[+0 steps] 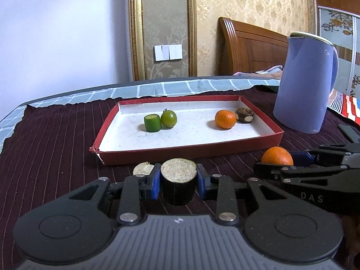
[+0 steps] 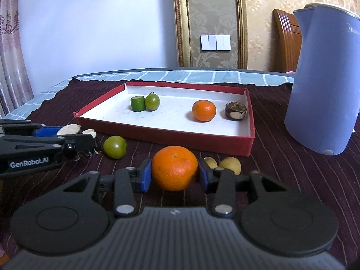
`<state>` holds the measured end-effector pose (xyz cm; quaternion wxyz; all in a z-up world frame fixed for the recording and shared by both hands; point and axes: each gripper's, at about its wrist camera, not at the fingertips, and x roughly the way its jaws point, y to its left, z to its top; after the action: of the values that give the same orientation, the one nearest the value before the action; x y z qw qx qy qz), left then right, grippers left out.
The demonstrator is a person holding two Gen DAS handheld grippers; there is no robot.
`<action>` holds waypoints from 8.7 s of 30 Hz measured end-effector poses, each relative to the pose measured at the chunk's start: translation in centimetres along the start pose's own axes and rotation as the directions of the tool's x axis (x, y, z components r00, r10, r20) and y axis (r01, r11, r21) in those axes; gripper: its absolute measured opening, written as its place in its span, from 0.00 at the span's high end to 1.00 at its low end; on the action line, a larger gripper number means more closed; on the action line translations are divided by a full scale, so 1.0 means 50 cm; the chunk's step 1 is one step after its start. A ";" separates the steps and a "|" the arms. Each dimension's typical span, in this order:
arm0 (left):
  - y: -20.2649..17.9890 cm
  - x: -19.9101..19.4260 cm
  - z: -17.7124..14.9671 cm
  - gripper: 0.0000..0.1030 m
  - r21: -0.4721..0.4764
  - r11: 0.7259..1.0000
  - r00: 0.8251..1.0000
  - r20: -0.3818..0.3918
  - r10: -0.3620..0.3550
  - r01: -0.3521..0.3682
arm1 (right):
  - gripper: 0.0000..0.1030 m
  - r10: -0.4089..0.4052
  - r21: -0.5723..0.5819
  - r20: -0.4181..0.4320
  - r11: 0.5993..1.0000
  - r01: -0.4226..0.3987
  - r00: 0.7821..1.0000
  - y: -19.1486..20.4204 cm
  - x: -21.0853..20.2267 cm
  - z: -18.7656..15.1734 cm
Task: Organize fruits
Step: 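Carry the cylinder piece in the left tool while the right tool carries the orange over the tray, then open the left tool to release the cylinder piece while the right tool releases the orange, then withdraw both tools from the tray toward the remaining loose fruit, then grasp the second dark cylinder piece with the left tool while the right tool grasps a brown round fruit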
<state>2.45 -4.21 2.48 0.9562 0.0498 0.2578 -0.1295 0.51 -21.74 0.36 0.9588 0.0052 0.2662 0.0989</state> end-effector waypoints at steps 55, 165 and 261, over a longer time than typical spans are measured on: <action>-0.007 0.170 0.136 0.70 0.035 0.993 0.991 -0.057 0.119 -0.117 | 0.61 -0.078 0.010 0.006 0.997 0.078 0.997 -0.051 0.121 0.150; 0.044 0.033 -0.012 0.27 -0.007 0.976 0.966 0.136 0.219 -0.220 | 0.14 -0.123 0.150 0.174 0.984 0.097 0.977 -0.139 0.069 0.075; 0.076 0.111 -0.024 0.68 -0.045 0.998 0.996 -0.087 0.037 -0.041 | 0.74 -0.171 -0.162 -0.059 0.974 0.160 0.983 -0.053 0.077 0.002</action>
<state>7.55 -1.60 -1.27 0.9475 0.0379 0.3005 -0.1027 4.27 -23.58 -1.66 0.9508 -0.0960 0.2919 0.0392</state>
